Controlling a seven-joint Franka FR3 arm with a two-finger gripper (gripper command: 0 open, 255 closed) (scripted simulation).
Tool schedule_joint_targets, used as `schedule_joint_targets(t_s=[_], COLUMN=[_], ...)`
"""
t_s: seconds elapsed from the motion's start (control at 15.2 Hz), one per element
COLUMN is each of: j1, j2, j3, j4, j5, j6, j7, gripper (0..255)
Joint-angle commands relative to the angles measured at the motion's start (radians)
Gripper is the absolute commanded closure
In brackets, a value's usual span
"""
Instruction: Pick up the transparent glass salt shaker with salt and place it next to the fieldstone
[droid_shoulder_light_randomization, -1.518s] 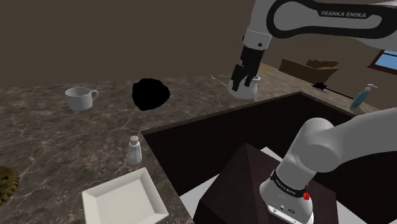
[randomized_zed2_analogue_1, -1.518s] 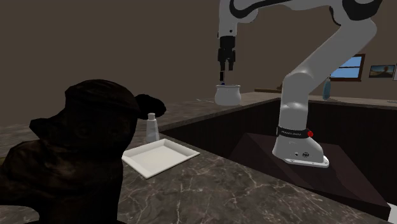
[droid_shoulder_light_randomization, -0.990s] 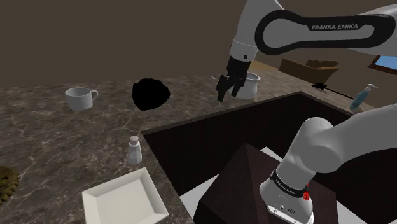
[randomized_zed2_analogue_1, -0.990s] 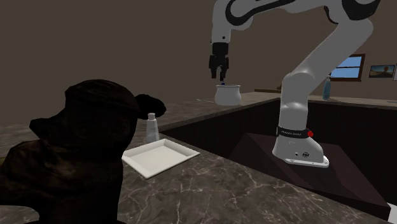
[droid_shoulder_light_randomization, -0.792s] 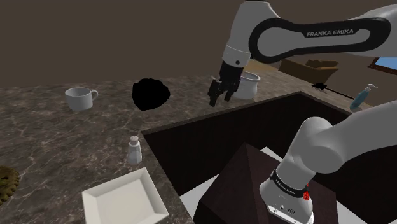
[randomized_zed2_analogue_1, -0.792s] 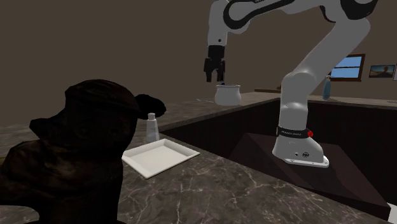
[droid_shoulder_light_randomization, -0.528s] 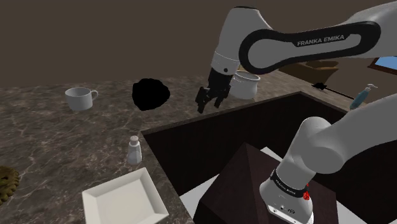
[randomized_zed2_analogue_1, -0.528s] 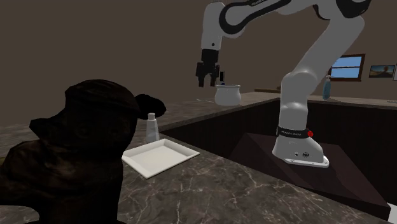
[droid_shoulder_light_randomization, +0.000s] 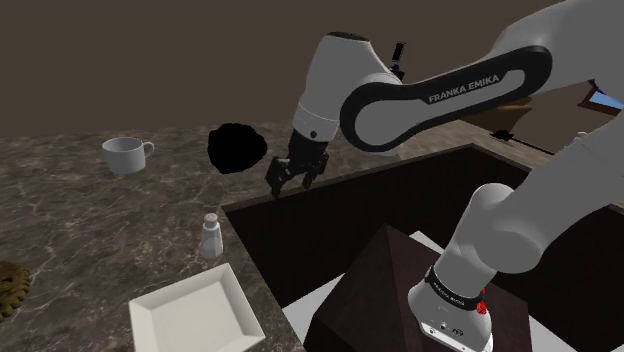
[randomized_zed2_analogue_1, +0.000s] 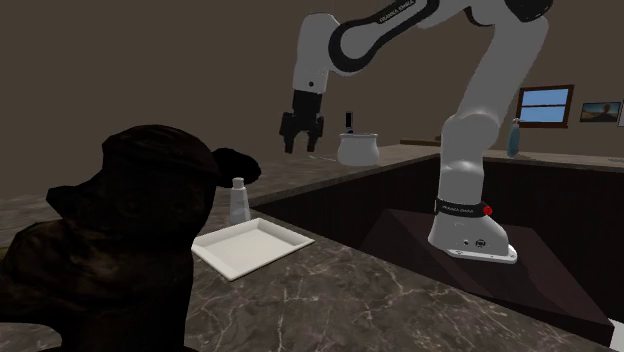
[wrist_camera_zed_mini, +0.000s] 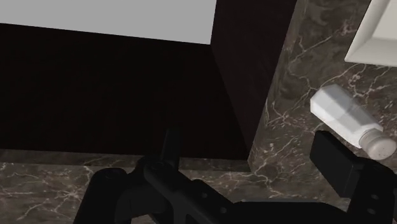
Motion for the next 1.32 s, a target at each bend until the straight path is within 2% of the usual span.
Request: schedule_joint_targets(t_s=[0.0,0.26,0.59,0.73,1.25], j1=[-0.003,-0.019,-0.024,-0.007,0.016], j2=[0.066,0.203,0.395,0.475,0.579], j3=[0.042,0.12,0.189,0.196,0.161], j4=[0.029,0.102,0.228,0.289,0.304], j5=[-0.018,-0.099,-0.285,-0.375,-0.486], j6=[0.055,0.145,0.216,0.228,0.295], j7=[0.059,0.192,0.402,0.493,0.57], gripper=[0,0,0,0,0])
